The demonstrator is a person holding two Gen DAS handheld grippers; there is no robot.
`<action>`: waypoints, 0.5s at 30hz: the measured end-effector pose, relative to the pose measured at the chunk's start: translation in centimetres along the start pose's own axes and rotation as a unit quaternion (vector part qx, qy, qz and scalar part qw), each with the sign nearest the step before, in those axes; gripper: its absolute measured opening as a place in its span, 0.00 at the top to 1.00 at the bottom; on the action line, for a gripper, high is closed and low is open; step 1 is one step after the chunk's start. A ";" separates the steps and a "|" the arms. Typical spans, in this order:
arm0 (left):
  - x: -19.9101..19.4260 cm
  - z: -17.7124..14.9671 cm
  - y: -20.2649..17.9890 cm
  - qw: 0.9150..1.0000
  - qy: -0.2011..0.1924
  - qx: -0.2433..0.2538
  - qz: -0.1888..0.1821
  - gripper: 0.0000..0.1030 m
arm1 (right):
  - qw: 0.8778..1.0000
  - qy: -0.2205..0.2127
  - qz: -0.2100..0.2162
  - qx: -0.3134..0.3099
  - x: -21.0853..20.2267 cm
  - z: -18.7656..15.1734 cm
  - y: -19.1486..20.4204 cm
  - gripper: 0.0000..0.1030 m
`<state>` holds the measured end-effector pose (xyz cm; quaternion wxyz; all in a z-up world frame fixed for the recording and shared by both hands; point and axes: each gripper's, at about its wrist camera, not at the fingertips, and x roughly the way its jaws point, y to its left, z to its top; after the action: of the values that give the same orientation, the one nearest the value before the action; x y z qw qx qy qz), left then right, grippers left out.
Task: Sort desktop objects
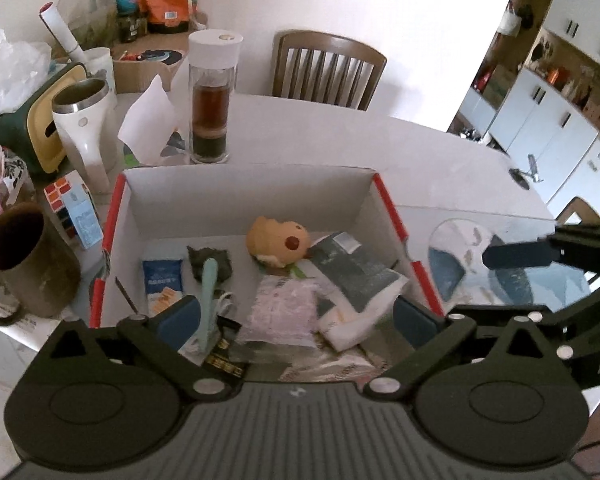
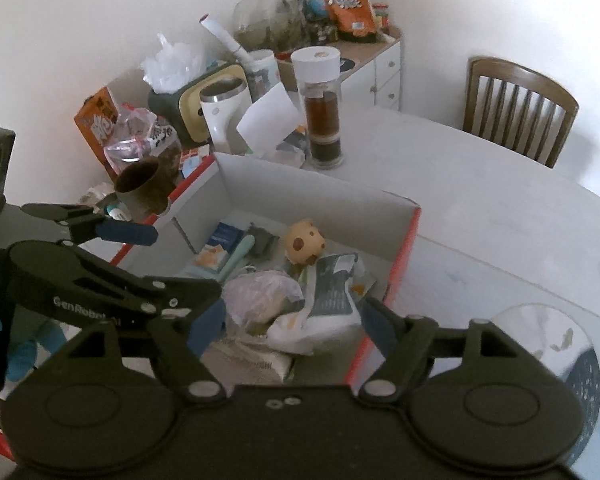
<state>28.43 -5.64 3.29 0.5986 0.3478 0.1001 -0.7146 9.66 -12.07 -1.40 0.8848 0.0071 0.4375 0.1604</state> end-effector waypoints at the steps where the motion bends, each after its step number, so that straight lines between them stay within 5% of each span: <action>1: -0.2 -0.2 -0.2 1.000 -0.001 -0.001 -0.003 0.00 | 1.000 -0.005 -0.003 0.001 -0.4 -0.4 0.0 0.23; 15: -3.6 -2.1 -3.1 0.999 -0.039 0.017 0.028 0.00 | 0.997 -0.061 -0.025 0.046 -5.1 -4.7 -1.3 0.22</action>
<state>26.50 -0.77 3.12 0.6156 0.3329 0.0549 -0.7122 3.43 -15.40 -0.56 0.9124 0.0469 0.3894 0.1168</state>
